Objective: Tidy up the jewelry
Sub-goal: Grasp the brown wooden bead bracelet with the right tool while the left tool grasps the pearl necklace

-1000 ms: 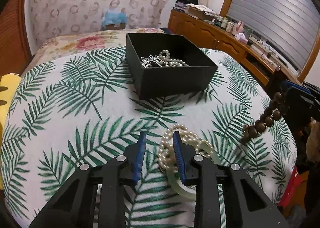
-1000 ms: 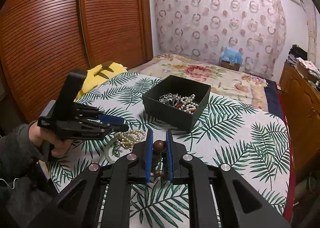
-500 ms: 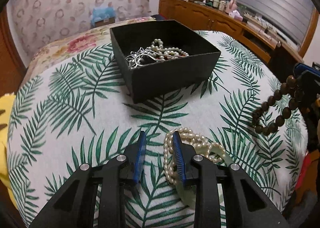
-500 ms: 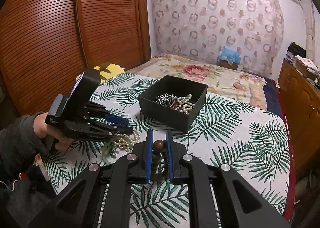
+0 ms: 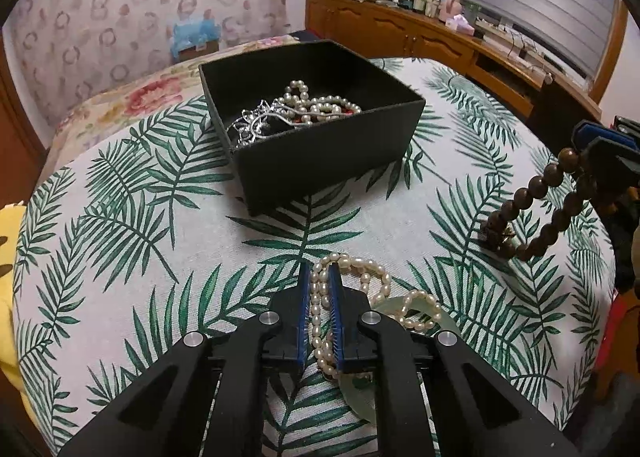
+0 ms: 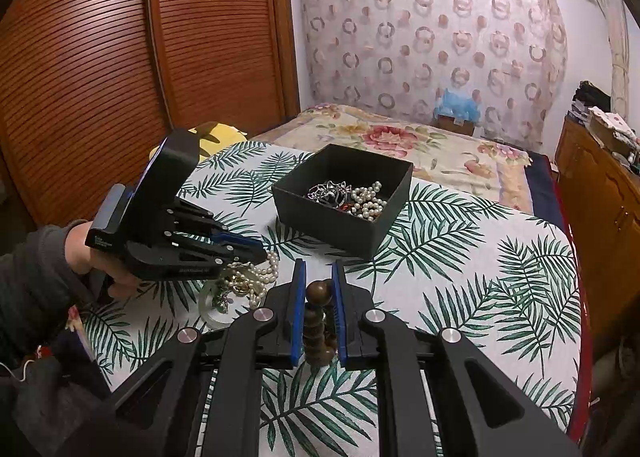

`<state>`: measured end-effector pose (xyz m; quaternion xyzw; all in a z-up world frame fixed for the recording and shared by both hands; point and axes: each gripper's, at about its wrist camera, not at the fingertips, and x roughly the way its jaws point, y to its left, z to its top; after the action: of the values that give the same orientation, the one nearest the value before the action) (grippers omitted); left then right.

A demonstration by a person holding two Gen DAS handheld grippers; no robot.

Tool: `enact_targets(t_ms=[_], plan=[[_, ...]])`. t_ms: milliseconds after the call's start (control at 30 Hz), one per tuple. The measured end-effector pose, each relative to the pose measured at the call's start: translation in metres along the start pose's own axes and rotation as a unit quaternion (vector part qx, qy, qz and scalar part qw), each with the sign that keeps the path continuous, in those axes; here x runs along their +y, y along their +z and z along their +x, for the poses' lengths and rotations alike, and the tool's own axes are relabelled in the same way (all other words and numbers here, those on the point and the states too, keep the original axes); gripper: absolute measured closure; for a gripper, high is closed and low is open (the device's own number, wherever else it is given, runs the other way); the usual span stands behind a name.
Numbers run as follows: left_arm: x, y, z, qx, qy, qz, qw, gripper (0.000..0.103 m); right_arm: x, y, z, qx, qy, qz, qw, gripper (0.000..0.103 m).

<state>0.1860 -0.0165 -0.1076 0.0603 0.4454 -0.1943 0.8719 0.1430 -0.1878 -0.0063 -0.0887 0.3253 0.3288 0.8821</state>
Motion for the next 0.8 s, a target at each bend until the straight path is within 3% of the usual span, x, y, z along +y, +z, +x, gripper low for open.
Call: enact_targets(t_ms=[267,500,800], plan=[[-0.001,0.007,-0.023,-0.031,0.003,-0.006,0.9995,0.103,0.0,0.011,-0.006,-0.013,-0.002,-0.006,1.0,0.088],[-0.004,0.004,-0.008,0.012,0.014,0.014,0.9997,0.103,0.0,0.01,-0.007,-0.011,-0.001,-0.006,1.0,0.088],[0.017,-0.014,-0.022,0.005,0.014,-0.019,0.9997,0.099,0.001,0.006,-0.002,-0.006,-0.001,-0.005,1.0,0.088]])
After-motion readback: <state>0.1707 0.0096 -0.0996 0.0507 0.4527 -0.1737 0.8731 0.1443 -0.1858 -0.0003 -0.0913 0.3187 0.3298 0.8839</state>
